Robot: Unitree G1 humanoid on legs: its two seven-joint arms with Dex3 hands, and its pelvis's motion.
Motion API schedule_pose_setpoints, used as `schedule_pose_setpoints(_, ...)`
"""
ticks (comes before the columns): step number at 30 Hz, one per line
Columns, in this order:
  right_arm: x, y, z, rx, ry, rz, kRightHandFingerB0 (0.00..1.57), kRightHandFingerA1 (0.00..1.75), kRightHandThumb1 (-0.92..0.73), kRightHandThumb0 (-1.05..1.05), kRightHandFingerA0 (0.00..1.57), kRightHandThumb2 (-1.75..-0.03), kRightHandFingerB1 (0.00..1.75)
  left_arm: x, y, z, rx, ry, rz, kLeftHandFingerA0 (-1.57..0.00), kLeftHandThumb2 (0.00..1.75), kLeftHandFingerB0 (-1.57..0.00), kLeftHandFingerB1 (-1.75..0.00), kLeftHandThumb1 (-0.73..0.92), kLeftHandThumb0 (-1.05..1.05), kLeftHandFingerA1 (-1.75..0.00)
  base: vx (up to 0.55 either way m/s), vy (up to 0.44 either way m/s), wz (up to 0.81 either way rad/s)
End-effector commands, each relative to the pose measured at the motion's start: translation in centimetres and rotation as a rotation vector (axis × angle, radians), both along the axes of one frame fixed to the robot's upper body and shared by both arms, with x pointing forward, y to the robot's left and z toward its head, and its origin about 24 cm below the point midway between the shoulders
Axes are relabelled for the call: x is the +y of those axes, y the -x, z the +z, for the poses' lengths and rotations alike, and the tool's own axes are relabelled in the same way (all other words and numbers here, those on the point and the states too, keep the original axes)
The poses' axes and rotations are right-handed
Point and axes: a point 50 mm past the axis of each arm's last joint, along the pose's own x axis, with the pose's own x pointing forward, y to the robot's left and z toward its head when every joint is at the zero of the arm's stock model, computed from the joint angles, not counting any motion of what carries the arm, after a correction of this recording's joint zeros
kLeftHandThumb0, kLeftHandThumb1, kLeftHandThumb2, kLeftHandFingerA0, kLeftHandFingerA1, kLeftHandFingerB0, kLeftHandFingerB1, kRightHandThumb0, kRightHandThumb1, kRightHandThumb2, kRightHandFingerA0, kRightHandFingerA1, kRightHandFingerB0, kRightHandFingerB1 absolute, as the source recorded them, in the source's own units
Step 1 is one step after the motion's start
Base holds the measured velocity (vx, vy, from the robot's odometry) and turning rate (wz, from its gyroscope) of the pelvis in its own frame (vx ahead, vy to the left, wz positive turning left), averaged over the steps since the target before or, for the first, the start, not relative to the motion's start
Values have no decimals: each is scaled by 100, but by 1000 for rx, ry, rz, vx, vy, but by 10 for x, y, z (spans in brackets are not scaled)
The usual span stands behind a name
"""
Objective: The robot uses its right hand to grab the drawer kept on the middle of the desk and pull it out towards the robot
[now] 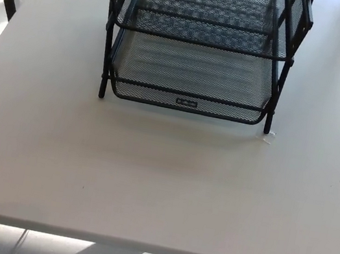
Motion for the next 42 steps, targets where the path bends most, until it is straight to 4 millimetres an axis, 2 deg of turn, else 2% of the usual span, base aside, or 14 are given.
schedule_pose_setpoints(1,20,-22,39,-112,152,59,10,76,-59,-90,17,-97,58,2,0,1,3,2,-9,-81,55,-81,-61,53,-31,-88,0,0,0)
schedule_pose_setpoints(3,29,-29,48,-147,92,102,10,92,-74,-90,6,-62,59,2,0,1,2,-4,-8,-81,56,-80,-61,53,-31,-87,0,0,0)
schedule_pose_setpoints(6,47,-38,59,-178,132,150,12,73,-56,-88,12,-93,59,2,0,1,3,-10,-12,-81,56,-80,-62,54,-33,-89,0,0,0)
schedule_pose_setpoints(7,56,-40,64,-179,128,208,14,78,-71,-82,11,-61,52,2,0,0,2,-9,-11,-81,56,-81,-62,54,-33,-89,0,0,0)
schedule_pose_setpoints(11,93,-58,83,-213,138,272,30,49,-63,-74,36,-59,36,2,0,0,3,-6,-12,-80,56,-80,-61,54,-32,-89,0,0,0)
schedule_pose_setpoints(13,114,-71,90,-186,160,350,18,54,-54,-76,27,-91,45,1,0,0,2,5,-9,-83,56,-82,-63,53,-33,-90,0,0,0)
schedule_pose_setpoints(16,134,-80,91,-229,175,454,28,51,-68,-79,33,-61,36,2,0,0,5,2,-5,-82,56,-82,-62,53,-32,-90,0,0,0)
schedule_pose_setpoints(22,187,-98,97,-245,158,628,23,53,-50,-73,27,-86,45,1,0,0,-2,-12,-15,-81,56,-81,-63,54,-33,-91,0,0,0)
schedule_pose_setpoints(26,223,-114,95,-277,162,763,24,40,-65,-75,39,-59,34,-1,1,-1,-3,-4,-15,-80,55,-80,-61,53,-31,-88,0,0,0)
schedule_pose_setpoints(29,238,-120,94,-253,151,802,16,49,-53,-76,27,-89,44,-1,0,0,-6,-11,-22,-80,56,-80,-59,54,-31,-85,0,0,0)
schedule_pose_setpoints(33,267,-125,94,-275,181,857,24,48,-67,-77,35,-60,37,-1,0,1,1,-18,-15,-78,56,-79,-56,55,-33,-81,0,0,0)
schedule_pose_setpoints(34,274,-126,94,-276,170,882,18,56,-55,-83,28,-92,48,0,0,2,-1,-21,-17,-78,57,-79,-56,55,-34,-80,0,0,0)
schedule_pose_setpoints(35,282,-125,94,-271,165,905,25,51,-67,-79,32,-60,39,-1,0,2,2,-23,-17,-76,57,-79,-56,55,-34,-80,0,0,0)
schedule_pose_setpoints(42,325,-125,82,-210,151,1045,25,46,-66,-80,28,-61,34,-1,-1,2,-3,-19,-15,-78,56,-79,-54,55,-32,-81,0,0,0)
